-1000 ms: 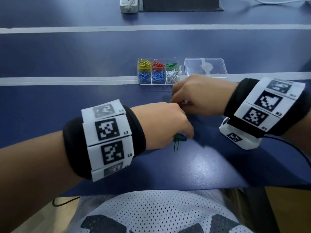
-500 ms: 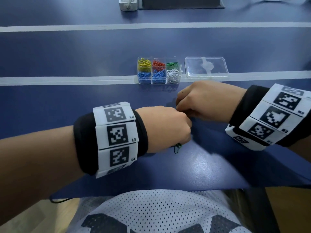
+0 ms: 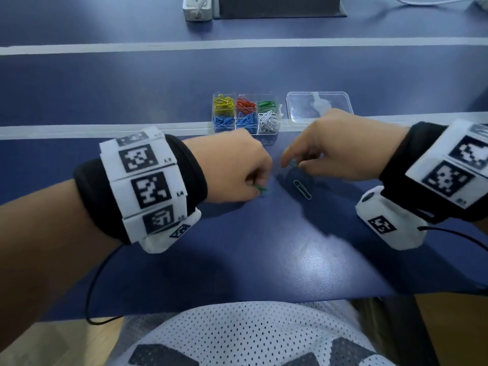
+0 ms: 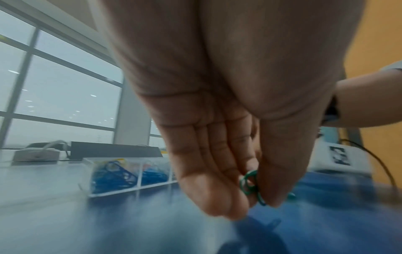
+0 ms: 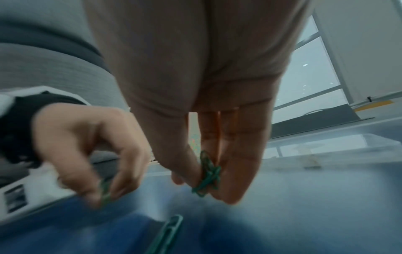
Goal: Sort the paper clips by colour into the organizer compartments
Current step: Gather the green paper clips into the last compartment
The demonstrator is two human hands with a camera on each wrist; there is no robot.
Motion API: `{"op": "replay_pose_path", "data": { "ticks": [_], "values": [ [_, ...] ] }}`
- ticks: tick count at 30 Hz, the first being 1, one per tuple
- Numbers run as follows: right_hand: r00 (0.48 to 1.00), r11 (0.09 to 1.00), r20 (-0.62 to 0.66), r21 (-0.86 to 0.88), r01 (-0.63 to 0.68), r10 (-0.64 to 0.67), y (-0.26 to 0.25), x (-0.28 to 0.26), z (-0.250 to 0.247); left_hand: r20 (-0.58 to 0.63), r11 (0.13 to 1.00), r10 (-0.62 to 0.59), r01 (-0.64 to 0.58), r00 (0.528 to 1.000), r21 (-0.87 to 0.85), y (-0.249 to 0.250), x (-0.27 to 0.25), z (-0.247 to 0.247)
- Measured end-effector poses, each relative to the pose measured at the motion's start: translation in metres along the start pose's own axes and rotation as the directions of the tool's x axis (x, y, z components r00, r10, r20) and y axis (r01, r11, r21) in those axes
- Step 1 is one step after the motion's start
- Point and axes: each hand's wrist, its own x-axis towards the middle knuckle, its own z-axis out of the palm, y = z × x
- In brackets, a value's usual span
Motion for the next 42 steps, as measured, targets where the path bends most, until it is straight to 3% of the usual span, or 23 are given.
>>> {"op": "replay_pose_path", "data": {
  "ticks": [3, 6, 12, 18, 23, 26, 31, 38, 40, 42],
  "values": [
    [1.000, 0.998, 0.009, -0.064, -0.027, 0.028, -0.012, -0.009, 0.009, -0.132, 0.994, -0.073, 0.062, 0.988, -0.085, -0.013, 0.003, -0.012],
    [1.000, 0.989, 0.007, -0.143, -0.020, 0.022, -0.022, -0.014, 0.021, -0.265, 0.976, -0.183, 0.143, 0.947, -0.164, -0.027, 0.015, -0.026],
    [0.987, 0.978, 0.093, -0.175, -0.111, 0.129, -0.028, -0.017, 0.028, -0.327, 0.929, -0.345, 0.271, 0.880, -0.250, -0.045, 0.054, -0.046],
    [0.991, 0.988, 0.084, -0.123, -0.089, 0.100, -0.030, -0.021, 0.028, -0.282, 0.922, -0.370, 0.313, 0.885, -0.229, -0.043, 0.080, -0.056],
    [0.982, 0.982, 0.101, -0.119, -0.146, 0.158, -0.032, -0.018, 0.022, -0.233, 0.923, -0.363, 0.314, 0.902, -0.221, -0.041, 0.089, -0.054],
    [0.981, 0.976, 0.036, -0.112, -0.185, 0.190, -0.020, -0.009, 0.013, -0.242, 0.920, -0.357, 0.294, 0.903, -0.259, -0.042, 0.086, -0.054],
    [0.965, 0.966, -0.098, 0.114, -0.231, 0.243, -0.004, 0.014, -0.021, -0.312, 0.910, -0.365, 0.266, 0.877, -0.318, -0.050, 0.070, -0.055],
    [0.905, 0.933, -0.263, 0.228, -0.277, 0.333, 0.000, 0.070, -0.049, -0.333, 0.907, -0.398, 0.312, 0.855, -0.284, -0.057, 0.042, -0.045],
    [0.903, 0.919, -0.219, 0.226, -0.322, 0.370, -0.002, 0.082, -0.048, -0.299, 0.917, -0.375, 0.304, 0.877, -0.258, -0.050, 0.032, -0.040],
    [0.904, 0.911, -0.183, 0.225, -0.345, 0.387, -0.004, 0.088, -0.044, -0.208, 0.941, -0.307, 0.262, 0.929, -0.216, -0.035, 0.022, -0.032]
  ]
}}
